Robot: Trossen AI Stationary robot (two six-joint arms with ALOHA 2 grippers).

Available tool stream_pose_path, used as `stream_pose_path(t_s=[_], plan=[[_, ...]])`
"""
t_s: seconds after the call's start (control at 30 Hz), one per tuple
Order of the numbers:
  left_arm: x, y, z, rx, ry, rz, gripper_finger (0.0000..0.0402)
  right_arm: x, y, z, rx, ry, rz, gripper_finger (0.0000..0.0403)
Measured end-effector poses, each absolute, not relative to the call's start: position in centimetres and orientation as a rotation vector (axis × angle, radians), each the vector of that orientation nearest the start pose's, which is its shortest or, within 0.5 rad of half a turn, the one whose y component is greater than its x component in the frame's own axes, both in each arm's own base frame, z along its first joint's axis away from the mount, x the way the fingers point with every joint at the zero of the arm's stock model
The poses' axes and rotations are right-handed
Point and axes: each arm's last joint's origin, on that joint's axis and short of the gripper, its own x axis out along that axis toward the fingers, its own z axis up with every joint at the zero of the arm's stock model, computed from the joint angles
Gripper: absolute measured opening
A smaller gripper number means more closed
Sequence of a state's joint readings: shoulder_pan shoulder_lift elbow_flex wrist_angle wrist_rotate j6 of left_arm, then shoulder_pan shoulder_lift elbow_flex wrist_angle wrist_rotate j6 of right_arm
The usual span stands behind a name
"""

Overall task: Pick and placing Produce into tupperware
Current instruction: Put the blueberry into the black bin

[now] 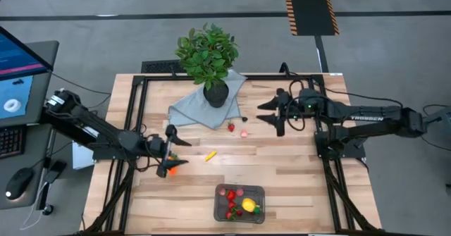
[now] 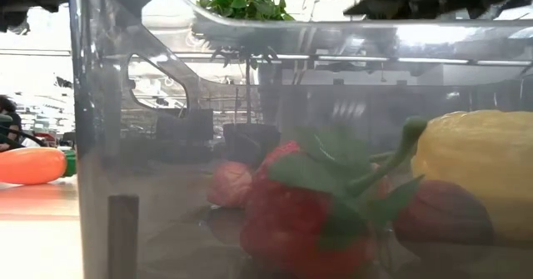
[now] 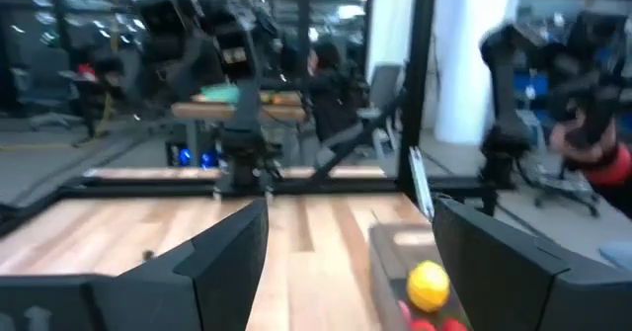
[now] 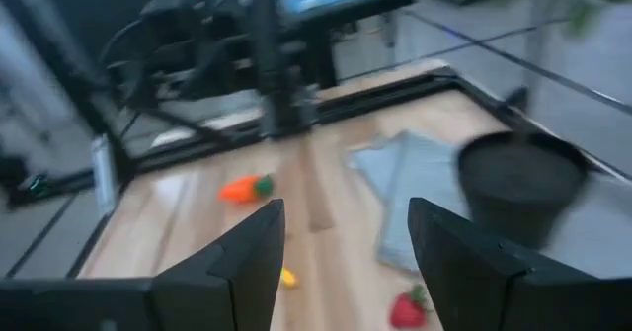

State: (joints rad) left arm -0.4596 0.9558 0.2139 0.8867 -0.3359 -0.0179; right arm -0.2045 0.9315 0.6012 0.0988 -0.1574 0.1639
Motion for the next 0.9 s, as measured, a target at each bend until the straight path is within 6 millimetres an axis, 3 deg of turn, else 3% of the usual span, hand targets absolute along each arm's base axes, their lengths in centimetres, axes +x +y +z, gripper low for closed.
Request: stream_pose_path(t_s=[0.13,0.47,0.9], plan=[[15.3,-6.0,20.2,-0.096,-0.188,-0.086,0.0274,19.1,-5.1,25.0,0.268,0.213,-0.183,0.024],[13.6,-4.5,19.2,-0.095,-0.221,-0.005,0.0274,16.8,-7.1,20.1,0.377,0.255,-0.77,0.024],[13.5,-3.6,18.2,-0.103,-0.192,0.095,0.0274,16.9,-5.4,17.5,0.459,0.369,-0.749,0.024]])
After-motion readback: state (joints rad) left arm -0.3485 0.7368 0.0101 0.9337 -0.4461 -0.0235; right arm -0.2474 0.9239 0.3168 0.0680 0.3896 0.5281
